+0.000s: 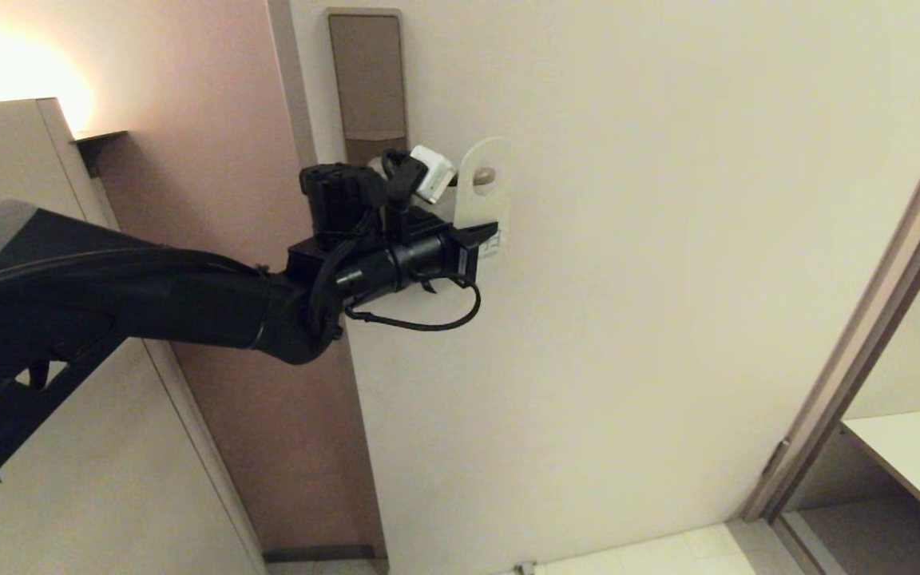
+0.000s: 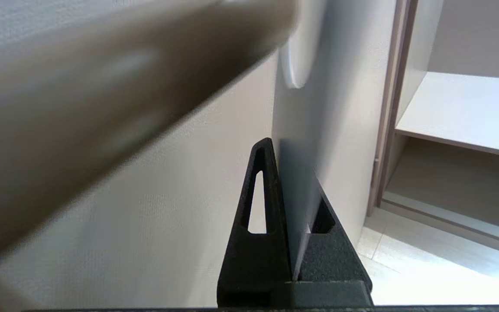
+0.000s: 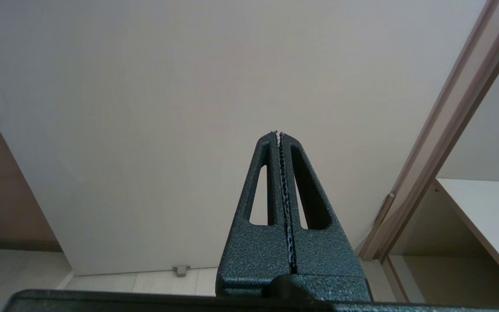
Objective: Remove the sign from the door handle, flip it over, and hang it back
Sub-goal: Take down the sign, then hand it to the other hand
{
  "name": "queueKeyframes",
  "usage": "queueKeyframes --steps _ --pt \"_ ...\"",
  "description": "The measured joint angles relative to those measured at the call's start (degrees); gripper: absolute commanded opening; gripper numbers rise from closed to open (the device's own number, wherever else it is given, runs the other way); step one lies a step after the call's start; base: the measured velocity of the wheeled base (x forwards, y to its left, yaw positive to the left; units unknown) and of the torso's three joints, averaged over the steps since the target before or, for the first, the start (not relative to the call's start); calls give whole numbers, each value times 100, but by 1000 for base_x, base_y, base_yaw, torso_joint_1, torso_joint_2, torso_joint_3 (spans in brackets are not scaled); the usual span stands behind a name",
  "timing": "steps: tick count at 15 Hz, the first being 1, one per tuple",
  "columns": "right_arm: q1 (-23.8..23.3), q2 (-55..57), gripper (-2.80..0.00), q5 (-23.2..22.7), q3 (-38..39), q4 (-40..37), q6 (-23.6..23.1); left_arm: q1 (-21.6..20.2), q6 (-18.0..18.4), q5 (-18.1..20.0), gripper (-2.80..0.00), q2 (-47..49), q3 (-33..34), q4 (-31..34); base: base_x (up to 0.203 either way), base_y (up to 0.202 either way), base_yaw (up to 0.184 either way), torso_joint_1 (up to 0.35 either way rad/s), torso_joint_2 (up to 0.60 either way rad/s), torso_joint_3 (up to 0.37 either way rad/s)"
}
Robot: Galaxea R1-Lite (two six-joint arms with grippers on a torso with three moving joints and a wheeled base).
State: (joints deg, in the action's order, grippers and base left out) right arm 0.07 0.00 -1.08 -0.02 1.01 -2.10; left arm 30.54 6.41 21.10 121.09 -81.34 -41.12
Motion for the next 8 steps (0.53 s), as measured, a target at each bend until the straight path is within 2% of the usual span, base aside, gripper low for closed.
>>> queueKeyframes --steps 8 --pt "0 0 -280 -4 2 2 -1 229 -18 0 -280 -85 132 -17 0 0 0 0 0 0"
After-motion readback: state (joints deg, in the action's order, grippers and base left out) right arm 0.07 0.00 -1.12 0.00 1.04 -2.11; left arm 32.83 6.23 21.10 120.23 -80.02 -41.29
